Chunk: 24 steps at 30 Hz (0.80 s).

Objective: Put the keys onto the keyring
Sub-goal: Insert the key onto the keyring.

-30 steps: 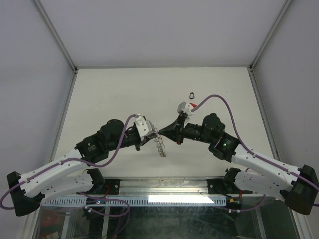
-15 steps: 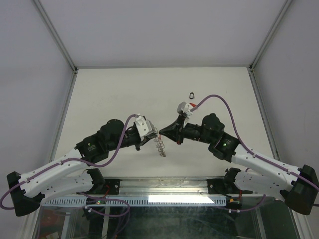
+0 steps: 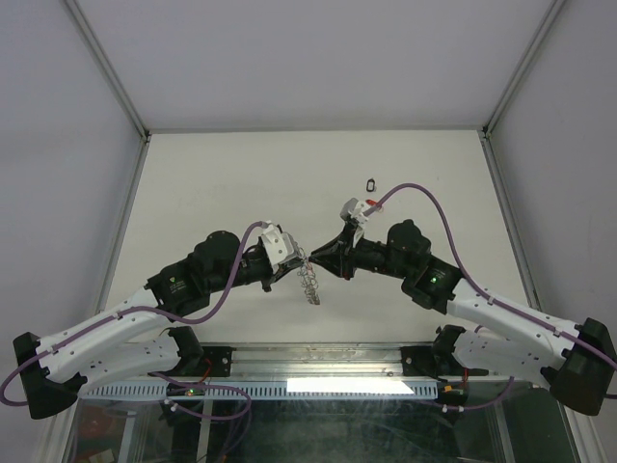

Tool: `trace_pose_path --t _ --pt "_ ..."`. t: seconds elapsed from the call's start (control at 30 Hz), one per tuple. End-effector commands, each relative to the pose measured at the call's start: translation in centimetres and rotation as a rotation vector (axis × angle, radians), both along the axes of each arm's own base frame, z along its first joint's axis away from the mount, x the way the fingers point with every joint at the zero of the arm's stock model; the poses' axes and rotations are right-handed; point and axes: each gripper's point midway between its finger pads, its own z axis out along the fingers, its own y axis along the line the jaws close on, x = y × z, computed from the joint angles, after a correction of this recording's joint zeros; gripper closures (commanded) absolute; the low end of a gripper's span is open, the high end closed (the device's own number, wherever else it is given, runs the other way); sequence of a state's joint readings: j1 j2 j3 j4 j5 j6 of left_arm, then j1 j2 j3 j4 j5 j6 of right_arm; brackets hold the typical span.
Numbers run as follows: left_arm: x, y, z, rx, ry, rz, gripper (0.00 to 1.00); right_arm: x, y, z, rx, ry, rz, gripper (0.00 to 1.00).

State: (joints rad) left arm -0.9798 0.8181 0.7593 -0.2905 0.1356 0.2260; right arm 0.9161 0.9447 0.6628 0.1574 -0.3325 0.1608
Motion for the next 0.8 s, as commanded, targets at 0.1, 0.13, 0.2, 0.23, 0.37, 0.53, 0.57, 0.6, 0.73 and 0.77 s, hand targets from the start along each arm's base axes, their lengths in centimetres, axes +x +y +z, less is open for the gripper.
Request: trace_pose_path --t 0.1,0.13,0.2,0.23,0.37,0.53,0.57,0.6,0.73,0.77 --pt "0.3 -0.5 4.8 -0.119 -0.088 -0.013 1.00 0.4 -1.2 4.5 0.070 -0.111 -0.050 0.72" --pt "0.2 -0.5 4.8 -0.119 -0.087 -0.016 1.00 0.2 -1.4 4.8 0.076 -0.123 -0.050 0.70" --pt "0.1 -0.5 4.8 -0.120 -0.085 -0.022 1.00 0.0 -1.9 5.4 0.089 -0.152 -0.052 0.68" --pt "0.0 -0.6 4.8 -0.122 -0.086 -0.028 1.00 -0.2 -2.1 5.7 0.097 -0.169 -0.050 0.66" --pt "-0.9 -0.7 5.4 -0.143 -0.096 -0.077 1.00 -0.6 -2.9 7.1 0.128 -0.249 -0.048 0.64" --pt "-2.5 -0.9 6.5 -0.188 -0.117 -0.160 1.00 -2.4 -3.2 8.1 0.170 -0.424 0.046 0.63" --pt "-2.9 -0.9 6.8 -0.196 -0.124 -0.182 1.00 -2.8 -3.1 8.1 0.174 -0.449 0.073 0.63" --pt "-3.4 -0.9 7.1 -0.204 -0.129 -0.206 1.00 -3.3 -3.1 8.1 0.175 -0.464 0.099 0.63" --pt "-4.8 -0.8 7.9 -0.233 -0.139 -0.273 1.00 -5.1 -2.6 8.4 0.171 -0.504 0.218 0.64" --pt "-5.1 -0.7 8.2 -0.240 -0.138 -0.285 1.00 -5.5 -2.5 8.5 0.174 -0.504 0.249 0.65"
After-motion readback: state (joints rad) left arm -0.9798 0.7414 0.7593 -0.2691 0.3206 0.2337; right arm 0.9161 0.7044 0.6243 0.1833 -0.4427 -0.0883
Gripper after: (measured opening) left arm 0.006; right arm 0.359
